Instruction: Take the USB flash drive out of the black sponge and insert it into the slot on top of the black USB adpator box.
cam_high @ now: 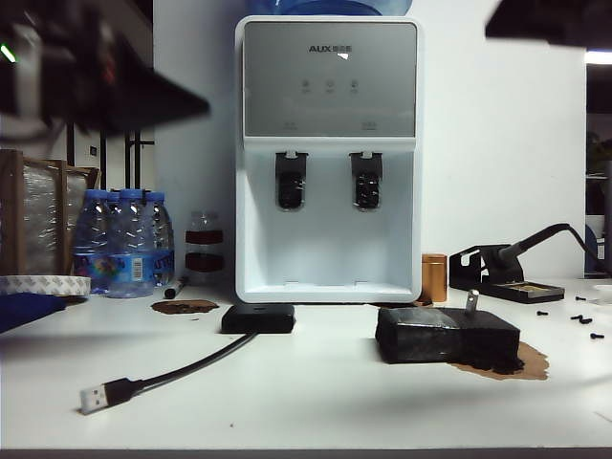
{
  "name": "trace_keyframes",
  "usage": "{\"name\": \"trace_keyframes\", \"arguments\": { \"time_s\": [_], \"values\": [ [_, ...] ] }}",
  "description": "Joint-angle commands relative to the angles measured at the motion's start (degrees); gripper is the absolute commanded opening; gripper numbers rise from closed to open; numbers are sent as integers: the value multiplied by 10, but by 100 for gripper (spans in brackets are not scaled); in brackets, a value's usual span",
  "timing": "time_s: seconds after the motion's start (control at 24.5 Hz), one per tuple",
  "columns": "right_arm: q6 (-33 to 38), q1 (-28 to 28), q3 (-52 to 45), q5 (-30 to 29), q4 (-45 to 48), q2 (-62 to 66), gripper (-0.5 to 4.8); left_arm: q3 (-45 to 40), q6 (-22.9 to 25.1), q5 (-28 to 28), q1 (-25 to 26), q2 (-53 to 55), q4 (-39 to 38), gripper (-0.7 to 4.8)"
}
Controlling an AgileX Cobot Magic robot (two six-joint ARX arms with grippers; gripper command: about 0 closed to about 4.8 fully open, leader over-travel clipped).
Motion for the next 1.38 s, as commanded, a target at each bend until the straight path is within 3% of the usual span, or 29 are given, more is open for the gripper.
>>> {"name": "trace_keyframes", "arguments": {
  "time_s": [0.04,0.08,0.41,0.53,0.61,0.65,0.73,1.02,1.14,1.26,1.38],
  "values": [
    [75,1,-10,25,16,64,269,26,35,30,-27,70,10,-4],
    [110,1,-10,30,24,99,269,42,52,33,-41,96,9,-4],
    [156,-1,-16,14,169,298,289,95,70,30,-100,143,-12,-4],
    [187,-11,-16,14,199,346,298,99,119,9,-137,148,-43,-4],
    [231,-12,-17,30,212,369,301,99,194,-49,-184,151,-86,-4],
    [248,-21,-17,47,220,373,277,99,220,-77,-214,157,-96,-4],
    [249,-38,-17,44,222,376,183,100,223,-110,-243,162,-94,-4],
    [175,-39,-18,20,237,409,195,140,221,-201,-261,205,-94,-4],
    [137,-39,-20,-3,237,422,204,172,222,-204,-261,240,-94,-4],
    [86,-39,-20,-13,242,423,285,188,222,-212,-260,256,-96,-4],
    [84,-39,-21,0,254,423,287,190,222,-202,-261,262,-98,-4]
  ]
}}
